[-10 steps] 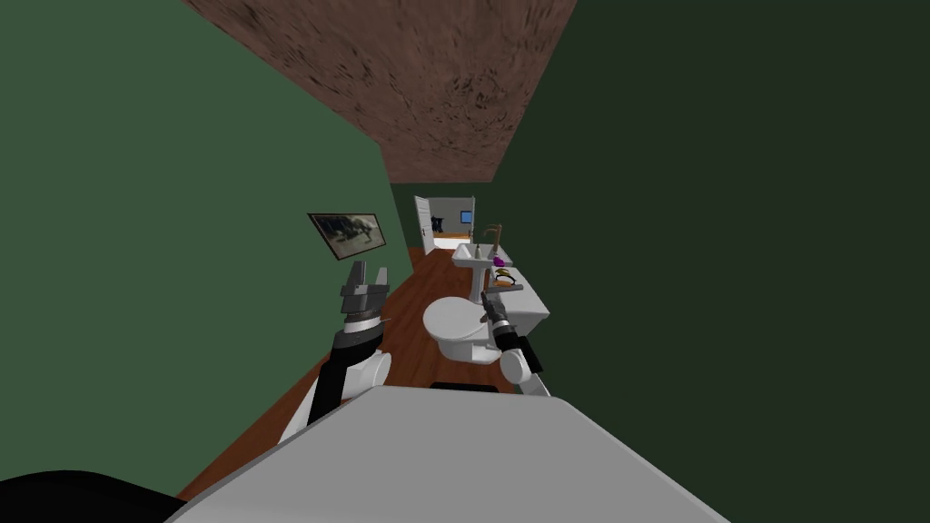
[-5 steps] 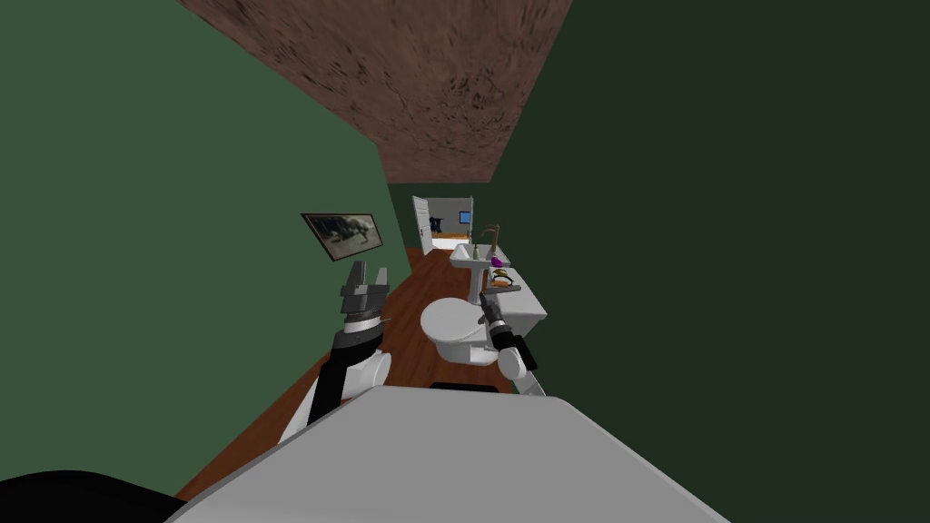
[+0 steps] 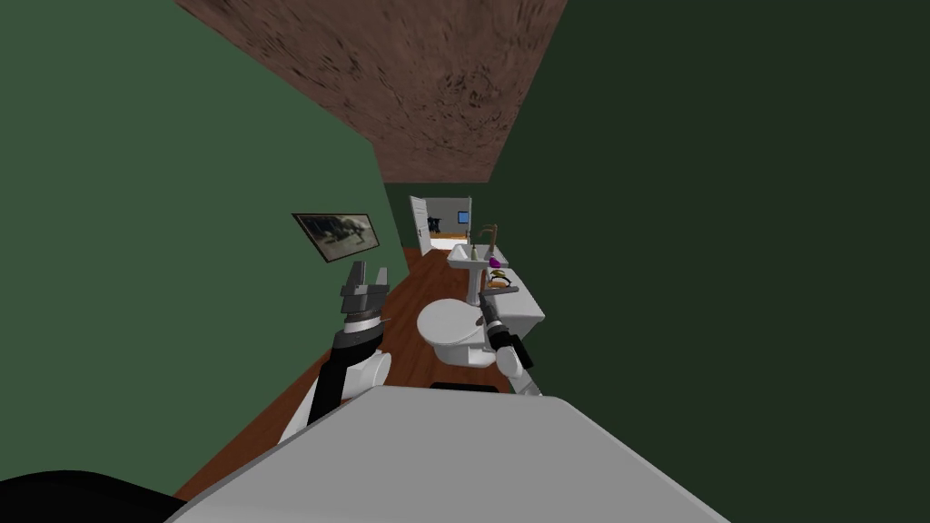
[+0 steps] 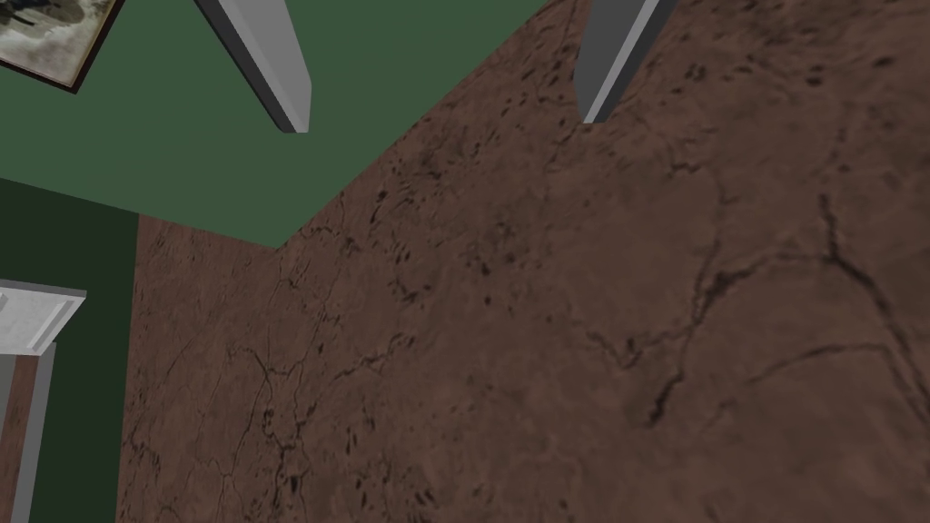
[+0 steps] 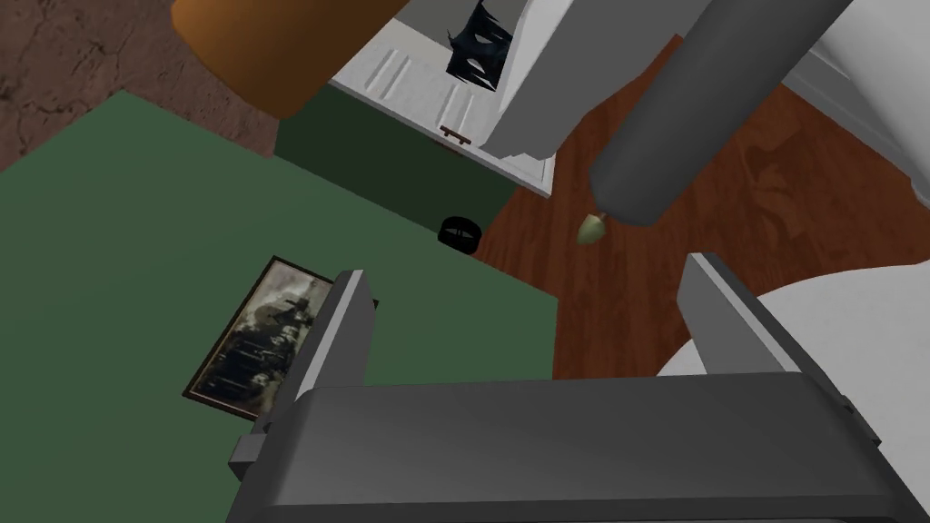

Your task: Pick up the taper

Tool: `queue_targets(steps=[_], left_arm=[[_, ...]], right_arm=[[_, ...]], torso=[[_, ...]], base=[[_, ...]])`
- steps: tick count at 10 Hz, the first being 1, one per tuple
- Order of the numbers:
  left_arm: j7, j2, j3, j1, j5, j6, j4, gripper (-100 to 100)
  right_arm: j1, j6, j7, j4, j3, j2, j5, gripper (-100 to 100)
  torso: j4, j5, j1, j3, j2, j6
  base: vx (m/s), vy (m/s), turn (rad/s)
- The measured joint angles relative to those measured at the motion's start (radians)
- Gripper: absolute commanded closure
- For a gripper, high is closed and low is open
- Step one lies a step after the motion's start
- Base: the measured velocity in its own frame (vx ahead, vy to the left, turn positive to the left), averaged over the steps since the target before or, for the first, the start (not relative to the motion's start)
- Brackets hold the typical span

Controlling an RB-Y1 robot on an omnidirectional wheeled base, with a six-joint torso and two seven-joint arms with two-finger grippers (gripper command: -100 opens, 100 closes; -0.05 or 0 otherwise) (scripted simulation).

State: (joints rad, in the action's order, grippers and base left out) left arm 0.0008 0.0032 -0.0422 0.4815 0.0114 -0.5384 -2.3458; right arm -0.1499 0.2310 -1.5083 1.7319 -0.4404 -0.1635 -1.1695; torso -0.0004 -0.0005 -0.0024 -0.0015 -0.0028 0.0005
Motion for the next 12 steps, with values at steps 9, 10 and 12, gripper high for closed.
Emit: queue_targets(steps=[9, 10, 12], left_arm=[[0.000, 0.000, 0.000, 0.000, 0.000, 0.000, 0.000, 0], [0.000, 0.000, 0.000, 0.000, 0.000, 0.000, 0.000, 0], [0.000, 0.000, 0.000, 0.000, 0.000, 0.000, 0.000, 0]], right_arm=[[0.060, 0.005, -0.227, -0.079, -0.030, 0.009, -0.196, -100], [0.067, 0.009, -0.257, -0.087, -0.036, 0.005, -0.215, -100], [0.075, 0.012, -0.295, -0.096, -0.039, 0.004, -0.247, -100]], torso=[[-0.001, 0.000, -0.001, -0.002, -0.003, 0.000], [-0.002, 0.000, -0.002, -0.004, -0.006, 0.001], [-0.003, -0.001, -0.006, -0.007, -0.010, 0.002]], base=[[0.066, -0.032, -0.035], [0.067, -0.017, -0.032], [0.033, -0.010, -0.015]])
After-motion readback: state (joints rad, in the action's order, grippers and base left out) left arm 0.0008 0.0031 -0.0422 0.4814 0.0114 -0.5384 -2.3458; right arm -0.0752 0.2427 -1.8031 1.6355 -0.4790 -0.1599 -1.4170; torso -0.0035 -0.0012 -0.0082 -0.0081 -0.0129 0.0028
